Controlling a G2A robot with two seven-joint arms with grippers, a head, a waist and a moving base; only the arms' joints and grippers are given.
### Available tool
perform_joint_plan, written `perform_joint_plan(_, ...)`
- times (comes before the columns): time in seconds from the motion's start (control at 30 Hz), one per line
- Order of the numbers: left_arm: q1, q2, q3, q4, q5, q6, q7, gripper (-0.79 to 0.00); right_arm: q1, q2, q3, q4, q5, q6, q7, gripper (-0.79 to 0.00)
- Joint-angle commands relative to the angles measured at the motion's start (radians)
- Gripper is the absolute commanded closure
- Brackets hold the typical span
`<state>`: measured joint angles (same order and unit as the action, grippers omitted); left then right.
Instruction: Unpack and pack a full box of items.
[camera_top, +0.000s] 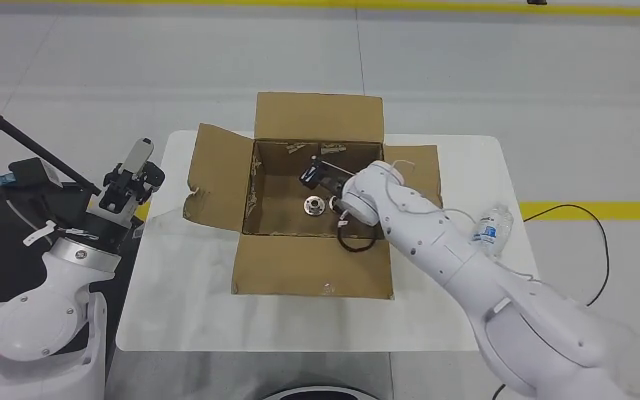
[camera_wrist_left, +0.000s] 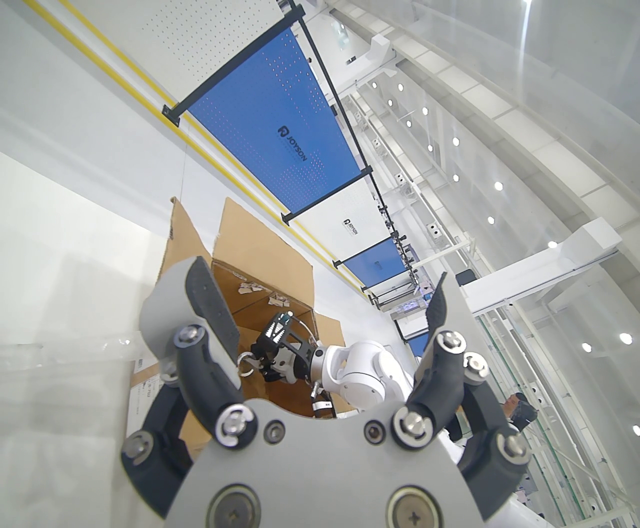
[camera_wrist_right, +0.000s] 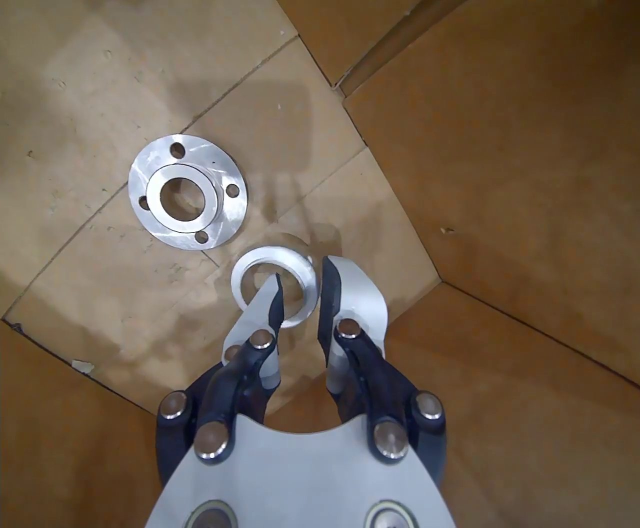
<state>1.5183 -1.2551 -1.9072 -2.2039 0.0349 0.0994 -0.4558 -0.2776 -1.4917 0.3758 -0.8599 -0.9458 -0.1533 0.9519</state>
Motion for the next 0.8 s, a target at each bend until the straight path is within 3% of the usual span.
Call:
perform_joint_plan(0.0, 0.000, 0.000, 0.000, 0.000, 0.000, 0.000, 0.000, -0.785, 0.002, -0.007, 0.002, 0.006, -0.007, 0.000, -0.002, -0.228)
perform_joint_plan(0.27, 0.000, 0.000, 0.000, 0.000, 0.000, 0.000, 0.000, -0.785, -0.011, 0.002, 0.051, -0.083, -0.039, 0.020, 0.021, -0.292)
perform_joint_plan(0.57, 0.000, 0.000, 0.000, 0.000, 0.000, 0.000, 0.000, -0.785, -0.137, 0.114, 0.260, -0.402, -0.068, -0.032, 0.059, -0.385)
perform_joint_plan(0.67, 0.000, 0.000, 0.000, 0.000, 0.000, 0.000, 0.000, -0.785, -0.227, 0.163, 0.380, -0.551, -0.089, -0.039, 0.064, -0.637)
perform_joint_plan(0.73, 0.000, 0.000, 0.000, 0.000, 0.000, 0.000, 0.000, -0.785, -0.300, 0.196, 0.474, -0.661, -0.120, -0.019, 0.075, -0.668)
perform_joint_plan(0.77, 0.000, 0.000, 0.000, 0.000, 0.000, 0.000, 0.000, -0.785, -0.341, 0.211, 0.522, -0.718, -0.145, -0.003, 0.083, -0.742)
